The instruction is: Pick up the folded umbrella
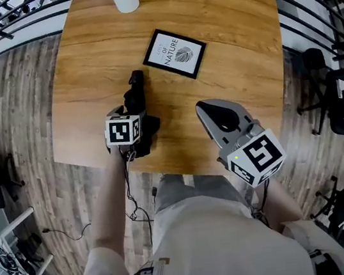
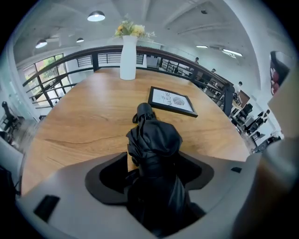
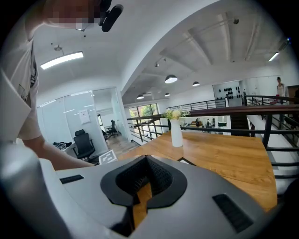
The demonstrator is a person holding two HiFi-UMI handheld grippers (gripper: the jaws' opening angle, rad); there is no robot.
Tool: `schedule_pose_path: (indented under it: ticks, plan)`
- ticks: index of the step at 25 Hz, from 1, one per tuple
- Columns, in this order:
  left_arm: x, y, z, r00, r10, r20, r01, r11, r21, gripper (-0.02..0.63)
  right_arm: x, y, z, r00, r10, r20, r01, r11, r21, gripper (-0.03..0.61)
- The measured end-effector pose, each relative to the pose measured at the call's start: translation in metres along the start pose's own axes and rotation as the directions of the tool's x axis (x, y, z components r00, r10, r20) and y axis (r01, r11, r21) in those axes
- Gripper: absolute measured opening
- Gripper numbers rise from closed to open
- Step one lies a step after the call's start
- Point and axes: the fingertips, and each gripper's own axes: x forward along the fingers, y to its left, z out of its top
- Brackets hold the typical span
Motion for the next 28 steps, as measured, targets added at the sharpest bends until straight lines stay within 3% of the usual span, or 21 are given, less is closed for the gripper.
schedule_pose_path:
  ticks: [6, 11, 14, 19, 23, 28]
  plan:
    - [0.027, -0.003, -0.003, 0.999, -0.029, -0.032, 0.027, 0.998, -0.048, 0.325, -0.002, -0.002, -0.012, 1.0, -0.006, -0.013, 0.006, 1.0, 0.023, 0.028]
    - [0.03, 0.004, -0.001, 0.999, -0.002, -0.039, -0.002, 0.996, -0.092, 0.329, -0.002, -0.003, -0.014, 1.0, -0.008, -0.012, 0.008, 1.0, 0.024, 0.028]
    - [0.025, 0.006, 0.001, 1.0, 0.016, -0.006, -0.016, 0.994, -0.109, 0.282, -0.004, 0.002, -0.01, 1.0, -0.01, -0.011, 0.01, 1.0, 0.008, 0.028]
    - [-0.007, -0.018, 0.013, 0.986, -0.103, 0.129, 0.123, 0.98, -0.157, 0.275, -0.023, 0.006, 0.01, 0.999, -0.033, 0.033, 0.033, 0.999, 0.0, 0.028]
    - [-0.053, -0.032, 0.036, 0.966, -0.102, 0.237, 0.137, 0.981, -0.137, 0.267, -0.037, 0.009, 0.032, 0.995, -0.044, 0.085, 0.045, 0.999, -0.014, 0.028]
    - [-0.139, -0.046, 0.075, 0.908, -0.111, 0.404, 0.166, 0.981, -0.103, 0.259, -0.061, 0.023, 0.067, 0.986, -0.048, 0.16, 0.06, 0.995, -0.075, 0.028]
